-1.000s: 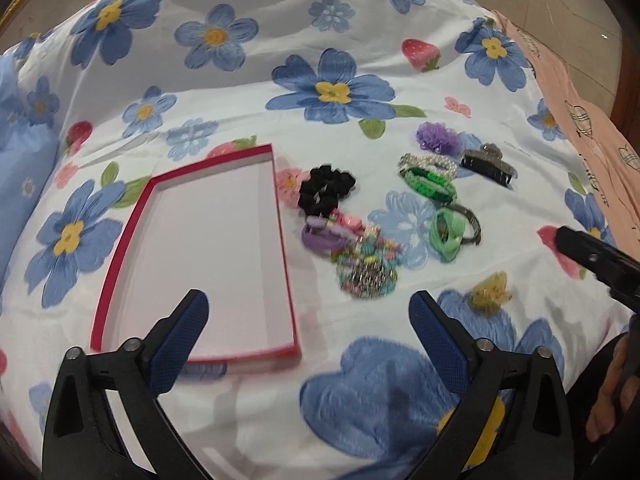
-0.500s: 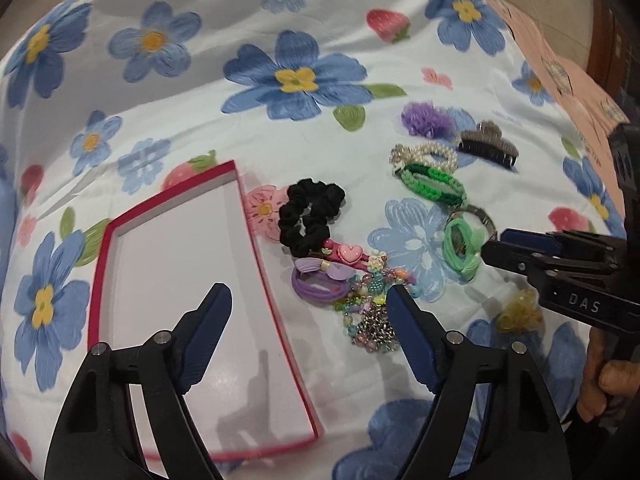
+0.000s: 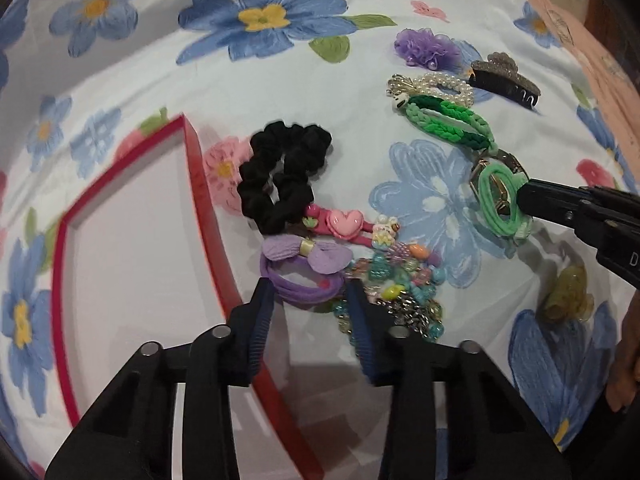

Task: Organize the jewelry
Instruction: 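Grasp the purple bow hair tie with the left tool while the right grasps a green hair tie, then place the purple and green hair ties into the red box with both tools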

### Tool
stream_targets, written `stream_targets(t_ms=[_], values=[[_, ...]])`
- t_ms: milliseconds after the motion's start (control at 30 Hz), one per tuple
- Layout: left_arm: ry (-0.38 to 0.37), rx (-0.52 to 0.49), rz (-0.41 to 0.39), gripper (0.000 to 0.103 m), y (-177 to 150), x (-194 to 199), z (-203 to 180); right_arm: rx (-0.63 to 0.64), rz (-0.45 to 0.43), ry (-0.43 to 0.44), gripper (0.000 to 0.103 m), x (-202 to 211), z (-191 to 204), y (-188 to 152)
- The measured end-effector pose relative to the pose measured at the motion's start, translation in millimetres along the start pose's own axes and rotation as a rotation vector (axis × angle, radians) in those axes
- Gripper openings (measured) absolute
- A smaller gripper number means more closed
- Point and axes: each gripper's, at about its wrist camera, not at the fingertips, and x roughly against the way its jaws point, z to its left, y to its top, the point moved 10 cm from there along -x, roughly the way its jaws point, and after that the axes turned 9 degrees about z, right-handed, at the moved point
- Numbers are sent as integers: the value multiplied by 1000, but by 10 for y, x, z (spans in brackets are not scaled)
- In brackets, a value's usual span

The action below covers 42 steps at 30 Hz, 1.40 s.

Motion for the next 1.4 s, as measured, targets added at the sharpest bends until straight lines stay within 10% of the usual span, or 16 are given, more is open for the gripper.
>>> stream_targets(t_ms=[100, 533, 1000, 1400], values=[[-18, 8, -5, 7, -37, 12, 22, -13, -10, 22, 10, 52, -8, -4], [-253, 93, -163, 6, -140, 585, 18, -25, -64, 88, 10, 374, 100, -9], [-181, 300, -210, 6, -625, 883, 977, 110, -38, 249, 10, 373, 1132, 50], [-103, 409, -135, 6, -714, 448, 1756, 194, 103, 306, 11, -502, 2081, 185]])
